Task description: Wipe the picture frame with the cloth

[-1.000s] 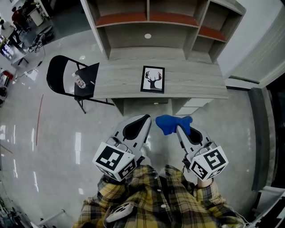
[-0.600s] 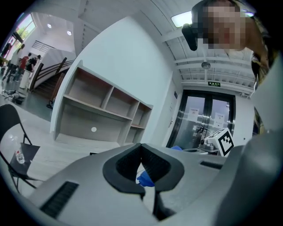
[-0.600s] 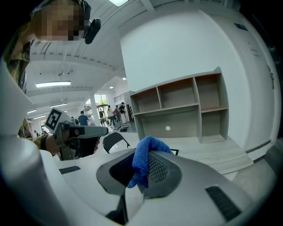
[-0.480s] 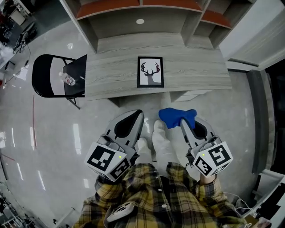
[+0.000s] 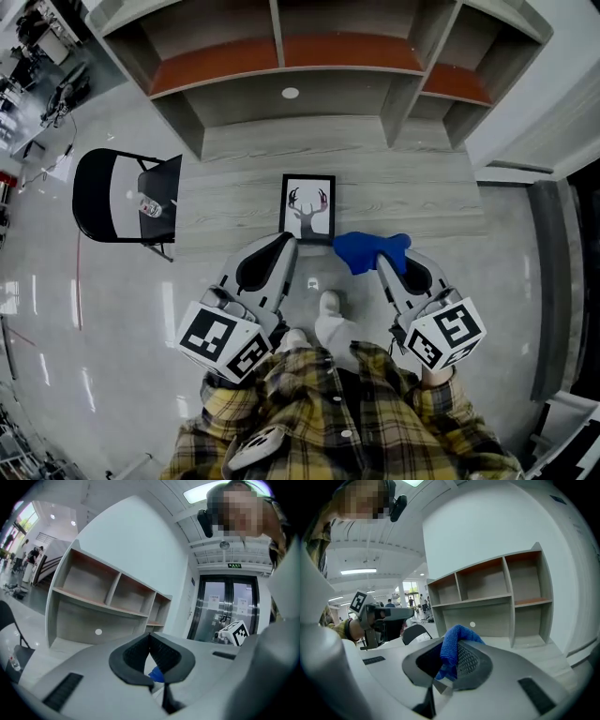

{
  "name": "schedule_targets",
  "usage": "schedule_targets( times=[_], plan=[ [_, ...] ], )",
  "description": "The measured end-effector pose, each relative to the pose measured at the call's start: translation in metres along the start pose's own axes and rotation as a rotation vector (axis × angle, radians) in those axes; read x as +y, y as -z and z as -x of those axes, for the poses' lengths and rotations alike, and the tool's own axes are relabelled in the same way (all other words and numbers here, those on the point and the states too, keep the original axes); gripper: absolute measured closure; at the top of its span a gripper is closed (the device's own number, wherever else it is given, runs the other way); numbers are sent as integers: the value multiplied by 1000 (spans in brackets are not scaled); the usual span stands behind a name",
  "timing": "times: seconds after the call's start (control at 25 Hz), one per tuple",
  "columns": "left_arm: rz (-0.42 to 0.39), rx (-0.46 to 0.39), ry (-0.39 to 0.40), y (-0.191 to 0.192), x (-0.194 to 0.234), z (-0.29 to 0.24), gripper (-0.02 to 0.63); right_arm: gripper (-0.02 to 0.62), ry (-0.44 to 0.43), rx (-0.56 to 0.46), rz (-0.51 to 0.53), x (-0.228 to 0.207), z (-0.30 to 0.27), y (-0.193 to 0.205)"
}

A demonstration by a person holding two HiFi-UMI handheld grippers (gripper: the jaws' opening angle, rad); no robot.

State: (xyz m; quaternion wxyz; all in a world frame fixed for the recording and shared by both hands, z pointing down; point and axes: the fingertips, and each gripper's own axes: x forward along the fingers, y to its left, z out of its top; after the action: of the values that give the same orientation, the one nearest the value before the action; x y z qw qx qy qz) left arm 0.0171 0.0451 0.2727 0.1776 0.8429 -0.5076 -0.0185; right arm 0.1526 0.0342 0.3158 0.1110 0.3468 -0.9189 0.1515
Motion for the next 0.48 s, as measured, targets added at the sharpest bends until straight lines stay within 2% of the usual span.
schedule_targets(
  times=[0.2,0.48],
  plan=[
    [-13,-38,-21,-18,4,-27,601,554,-40,-13,34,-27,-18,-23],
    [29,13,-41,-9,33,-52,601,554,-51,30,15,-44,-47,-22]
  ],
)
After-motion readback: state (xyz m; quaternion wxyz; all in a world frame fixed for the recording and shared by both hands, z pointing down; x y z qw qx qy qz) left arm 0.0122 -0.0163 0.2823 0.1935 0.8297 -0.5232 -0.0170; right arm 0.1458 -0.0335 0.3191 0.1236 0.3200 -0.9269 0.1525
